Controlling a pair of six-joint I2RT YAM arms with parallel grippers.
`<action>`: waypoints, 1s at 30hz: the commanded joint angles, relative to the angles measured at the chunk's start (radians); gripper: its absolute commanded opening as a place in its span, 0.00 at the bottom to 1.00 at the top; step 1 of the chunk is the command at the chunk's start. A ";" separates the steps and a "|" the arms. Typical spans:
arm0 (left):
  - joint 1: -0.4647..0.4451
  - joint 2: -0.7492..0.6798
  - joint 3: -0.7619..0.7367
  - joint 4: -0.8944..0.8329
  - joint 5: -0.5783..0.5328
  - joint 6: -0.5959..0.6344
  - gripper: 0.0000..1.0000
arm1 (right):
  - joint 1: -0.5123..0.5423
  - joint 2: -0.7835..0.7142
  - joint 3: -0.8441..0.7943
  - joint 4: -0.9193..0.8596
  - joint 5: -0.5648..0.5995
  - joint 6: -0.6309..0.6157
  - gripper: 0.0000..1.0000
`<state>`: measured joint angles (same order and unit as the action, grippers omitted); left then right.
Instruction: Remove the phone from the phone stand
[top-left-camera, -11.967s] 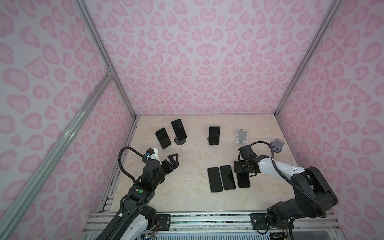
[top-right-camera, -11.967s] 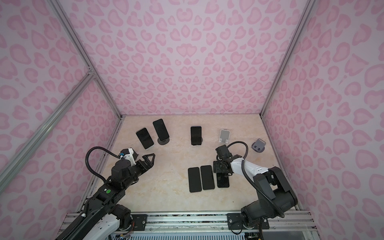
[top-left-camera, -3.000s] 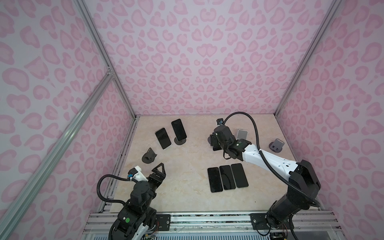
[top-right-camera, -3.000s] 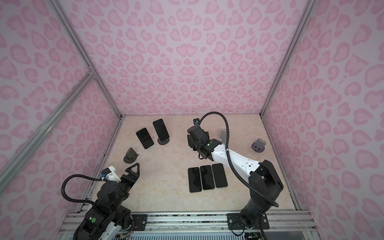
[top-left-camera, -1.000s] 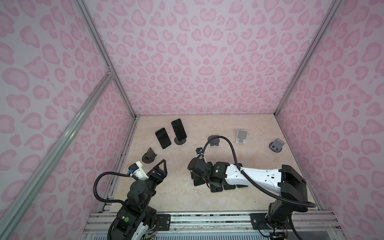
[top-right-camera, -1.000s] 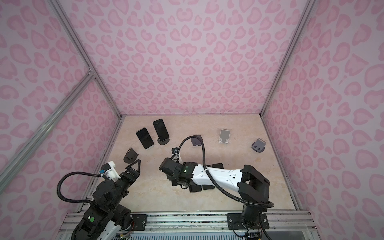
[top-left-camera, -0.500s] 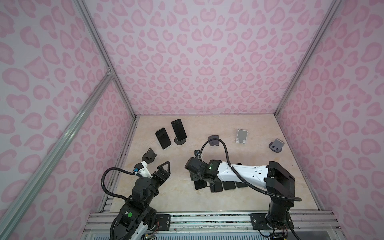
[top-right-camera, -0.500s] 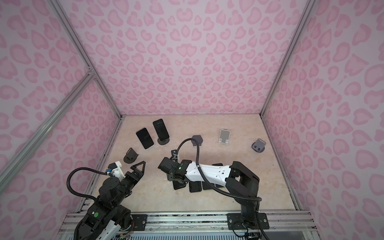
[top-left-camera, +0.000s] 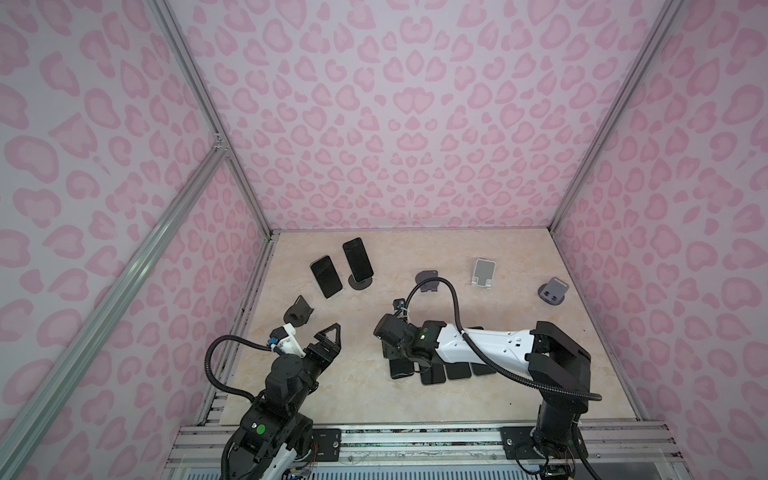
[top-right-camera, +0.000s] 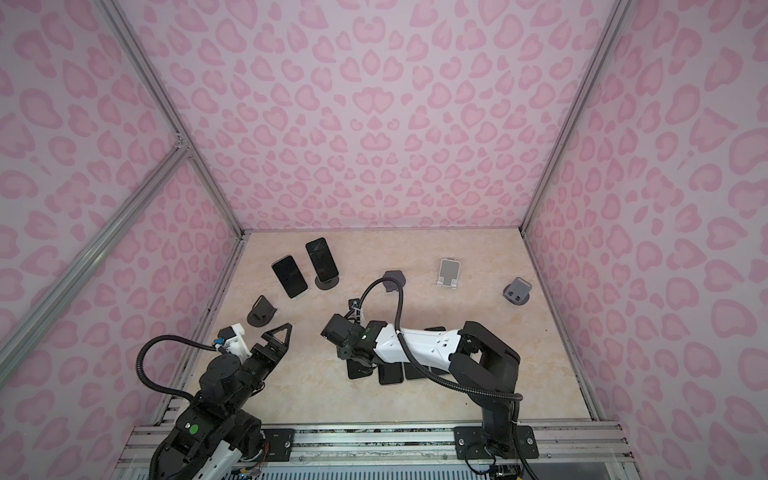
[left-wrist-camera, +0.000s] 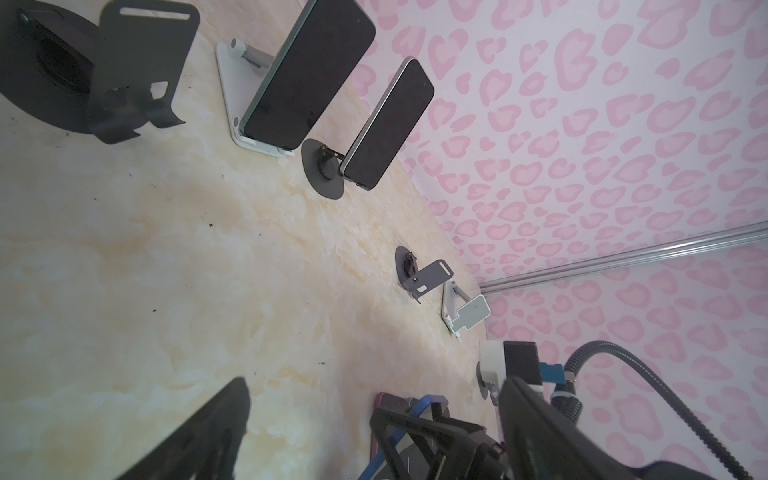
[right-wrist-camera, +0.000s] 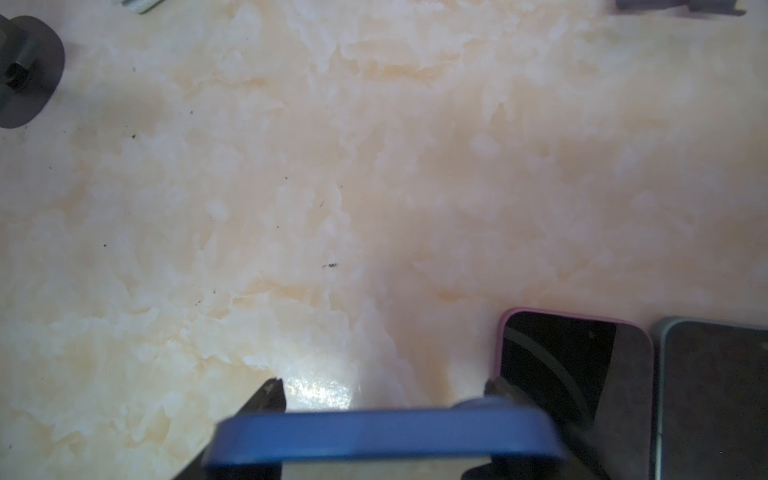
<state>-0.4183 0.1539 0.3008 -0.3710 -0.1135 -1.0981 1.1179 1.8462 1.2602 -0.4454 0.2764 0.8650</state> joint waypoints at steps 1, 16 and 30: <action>0.000 0.002 -0.001 0.009 -0.006 0.001 0.97 | -0.001 0.025 -0.005 -0.011 0.027 0.029 0.67; 0.000 -0.005 -0.008 0.015 -0.024 0.003 0.97 | -0.008 0.042 -0.011 0.052 -0.001 0.039 0.65; 0.000 -0.037 -0.030 -0.016 -0.045 -0.017 0.97 | -0.015 0.114 0.038 0.040 -0.057 0.058 0.65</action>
<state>-0.4183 0.1329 0.2783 -0.3733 -0.1322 -1.1023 1.1011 1.9423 1.2888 -0.3958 0.2165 0.9058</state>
